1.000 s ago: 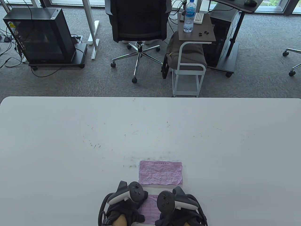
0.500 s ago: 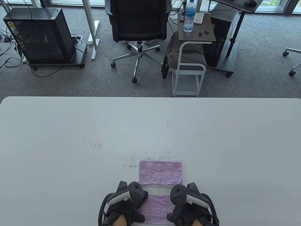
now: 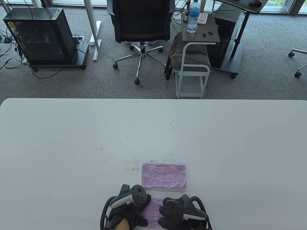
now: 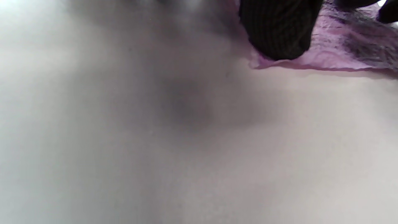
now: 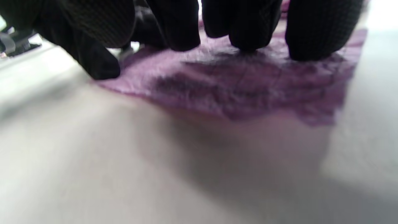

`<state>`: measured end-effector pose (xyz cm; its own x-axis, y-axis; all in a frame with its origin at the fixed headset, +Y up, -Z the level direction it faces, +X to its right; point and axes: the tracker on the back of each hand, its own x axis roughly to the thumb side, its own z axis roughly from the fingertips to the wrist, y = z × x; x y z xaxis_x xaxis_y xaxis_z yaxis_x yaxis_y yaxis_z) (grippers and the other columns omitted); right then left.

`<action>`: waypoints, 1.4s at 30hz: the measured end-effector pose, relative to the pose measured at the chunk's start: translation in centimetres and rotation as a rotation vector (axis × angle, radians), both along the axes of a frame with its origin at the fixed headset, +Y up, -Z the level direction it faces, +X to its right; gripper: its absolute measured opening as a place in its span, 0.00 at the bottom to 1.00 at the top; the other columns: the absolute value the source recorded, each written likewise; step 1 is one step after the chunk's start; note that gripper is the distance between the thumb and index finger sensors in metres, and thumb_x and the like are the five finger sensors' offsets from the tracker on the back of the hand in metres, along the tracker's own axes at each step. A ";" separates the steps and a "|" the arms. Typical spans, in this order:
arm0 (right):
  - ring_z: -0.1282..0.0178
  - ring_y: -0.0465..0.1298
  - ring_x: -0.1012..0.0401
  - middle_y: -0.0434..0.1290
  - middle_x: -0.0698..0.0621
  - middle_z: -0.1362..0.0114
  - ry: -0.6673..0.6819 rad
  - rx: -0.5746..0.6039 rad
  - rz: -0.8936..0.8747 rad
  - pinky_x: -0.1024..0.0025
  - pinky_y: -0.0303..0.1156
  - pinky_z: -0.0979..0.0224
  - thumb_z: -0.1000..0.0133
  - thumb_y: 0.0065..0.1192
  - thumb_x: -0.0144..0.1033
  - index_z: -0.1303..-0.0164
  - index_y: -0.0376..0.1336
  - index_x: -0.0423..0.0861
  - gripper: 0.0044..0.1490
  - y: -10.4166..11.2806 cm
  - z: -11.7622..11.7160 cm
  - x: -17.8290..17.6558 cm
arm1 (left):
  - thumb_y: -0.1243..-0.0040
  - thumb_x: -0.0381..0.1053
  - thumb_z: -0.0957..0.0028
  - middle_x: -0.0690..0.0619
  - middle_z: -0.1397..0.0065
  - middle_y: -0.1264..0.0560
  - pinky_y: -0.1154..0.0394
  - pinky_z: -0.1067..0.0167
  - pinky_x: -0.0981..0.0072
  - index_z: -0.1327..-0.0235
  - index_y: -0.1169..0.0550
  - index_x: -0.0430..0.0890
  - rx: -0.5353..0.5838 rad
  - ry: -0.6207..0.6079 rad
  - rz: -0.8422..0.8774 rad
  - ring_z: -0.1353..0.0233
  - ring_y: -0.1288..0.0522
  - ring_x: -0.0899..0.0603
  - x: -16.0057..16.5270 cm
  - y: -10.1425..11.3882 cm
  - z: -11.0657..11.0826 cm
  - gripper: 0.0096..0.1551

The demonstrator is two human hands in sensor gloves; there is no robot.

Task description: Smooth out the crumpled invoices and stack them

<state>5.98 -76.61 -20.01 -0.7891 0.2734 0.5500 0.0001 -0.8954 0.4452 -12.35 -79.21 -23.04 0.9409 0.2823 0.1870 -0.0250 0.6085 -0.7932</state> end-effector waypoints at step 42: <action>0.27 0.60 0.38 0.53 0.35 0.19 0.105 -0.028 -0.107 0.38 0.70 0.39 0.39 0.57 0.49 0.29 0.59 0.47 0.31 1.4 1.0 -0.9 | 0.36 0.56 0.45 0.44 0.26 0.78 0.64 0.36 0.26 0.24 0.59 0.61 0.002 0.002 0.006 0.29 0.79 0.22 0.0 0.0 0.0 0.52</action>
<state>5.07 -75.17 -19.01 -0.6935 0.3689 0.6188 -0.0469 -0.8802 0.4723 -12.35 -79.18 -23.02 0.9396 0.2876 0.1856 -0.0304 0.6101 -0.7917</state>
